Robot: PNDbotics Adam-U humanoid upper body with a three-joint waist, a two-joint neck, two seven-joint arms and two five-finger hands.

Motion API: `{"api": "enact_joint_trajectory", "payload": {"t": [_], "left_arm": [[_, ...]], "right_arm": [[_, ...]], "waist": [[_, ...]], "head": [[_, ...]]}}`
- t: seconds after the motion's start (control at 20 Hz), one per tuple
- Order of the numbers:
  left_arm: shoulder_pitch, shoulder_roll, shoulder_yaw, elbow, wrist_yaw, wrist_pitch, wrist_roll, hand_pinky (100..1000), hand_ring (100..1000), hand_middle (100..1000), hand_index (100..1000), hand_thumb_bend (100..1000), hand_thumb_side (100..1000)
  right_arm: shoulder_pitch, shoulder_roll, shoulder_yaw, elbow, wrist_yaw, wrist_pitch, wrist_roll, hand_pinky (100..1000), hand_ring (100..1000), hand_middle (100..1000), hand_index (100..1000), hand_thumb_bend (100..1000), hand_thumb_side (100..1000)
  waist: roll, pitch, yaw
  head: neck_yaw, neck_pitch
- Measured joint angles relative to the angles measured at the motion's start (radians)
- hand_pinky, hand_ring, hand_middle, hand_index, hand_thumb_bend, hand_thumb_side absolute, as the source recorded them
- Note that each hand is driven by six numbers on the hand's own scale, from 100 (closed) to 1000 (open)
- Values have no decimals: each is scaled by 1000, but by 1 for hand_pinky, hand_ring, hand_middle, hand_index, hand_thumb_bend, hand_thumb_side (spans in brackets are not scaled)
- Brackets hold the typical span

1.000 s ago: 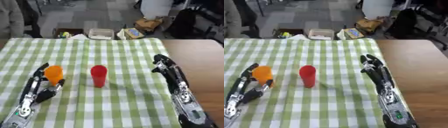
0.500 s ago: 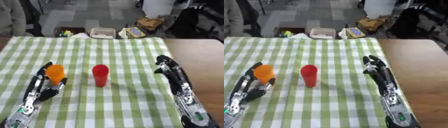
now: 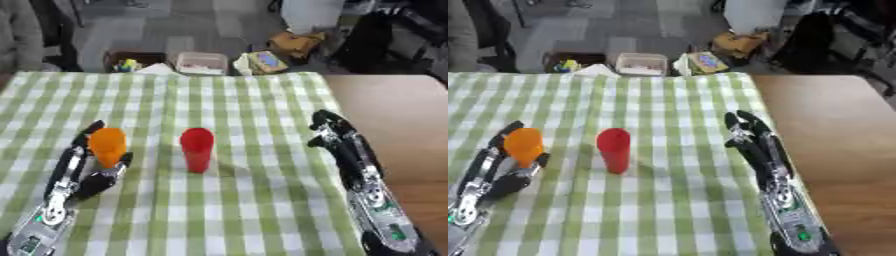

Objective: Pour the contents of one cup into another cup.

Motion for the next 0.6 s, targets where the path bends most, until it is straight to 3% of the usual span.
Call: {"api": "enact_joint_trajectory", "payload": {"t": [0.15,0.45,0.6], "left_arm": [[-7,1,0,3,-6,-2,-1,651,802,918,1000,394,385],[-11,1,0,3,-8,-16,8,398,489,767,1000,103,236],[-11,0,0,2,0,-27,17,285,396,686,1000,100,228]], "right_arm": [[-1,0,0,0,0,-1,1,668,492,614,874,371,608],[-1,0,0,5,0,-1,2,668,492,614,874,366,609],[-1,0,0,6,0,-1,2,668,492,613,874,366,609]], "waist": [[0,4,-2],[0,5,-3],[0,4,-2]], "head": [[0,-4],[0,-7],[0,-7]]}}
